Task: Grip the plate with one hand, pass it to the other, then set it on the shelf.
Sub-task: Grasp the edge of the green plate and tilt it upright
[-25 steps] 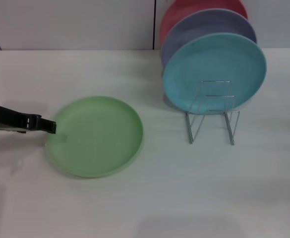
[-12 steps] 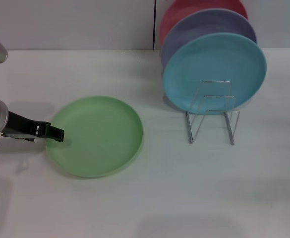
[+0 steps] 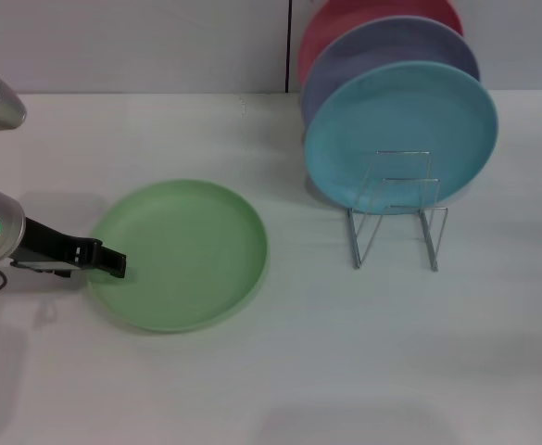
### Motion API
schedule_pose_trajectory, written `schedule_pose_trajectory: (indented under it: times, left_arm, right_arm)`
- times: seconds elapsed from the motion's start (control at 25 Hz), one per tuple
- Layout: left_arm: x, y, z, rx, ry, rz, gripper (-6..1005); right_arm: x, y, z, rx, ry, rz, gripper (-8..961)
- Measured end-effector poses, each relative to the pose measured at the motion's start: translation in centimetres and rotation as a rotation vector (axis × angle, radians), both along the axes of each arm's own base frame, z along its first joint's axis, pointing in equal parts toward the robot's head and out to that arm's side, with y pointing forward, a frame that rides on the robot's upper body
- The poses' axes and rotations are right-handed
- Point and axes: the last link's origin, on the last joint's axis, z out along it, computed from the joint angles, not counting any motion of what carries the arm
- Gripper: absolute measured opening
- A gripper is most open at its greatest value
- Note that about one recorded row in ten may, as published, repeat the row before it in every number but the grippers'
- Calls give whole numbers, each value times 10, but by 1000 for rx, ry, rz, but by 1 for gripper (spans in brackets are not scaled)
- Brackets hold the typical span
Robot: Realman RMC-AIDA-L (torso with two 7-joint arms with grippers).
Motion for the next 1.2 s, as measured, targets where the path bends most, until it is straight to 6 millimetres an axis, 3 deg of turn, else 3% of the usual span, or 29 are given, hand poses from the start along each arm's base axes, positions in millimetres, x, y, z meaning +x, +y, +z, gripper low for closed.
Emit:
schedule_pose_trajectory:
  times: [0.64,0.84,1.08,1.2]
  left_arm:
    - [3,0,-2,-14,7,-12,672]
    - [4,0,-3,-22,13,-19,465]
    - [4,-1,-5,-36,29,-29,432]
    - [3,-2,-4,-40,47,-29,299]
  right_arm:
    - [0,-2,-1,-9,-9,7,646]
    - [0,-2,-1,-9,-7,7,646]
    - [0,-3,-1,-7,-3,8,646]
    - [0,-3,-1,-7,-3,9,646]
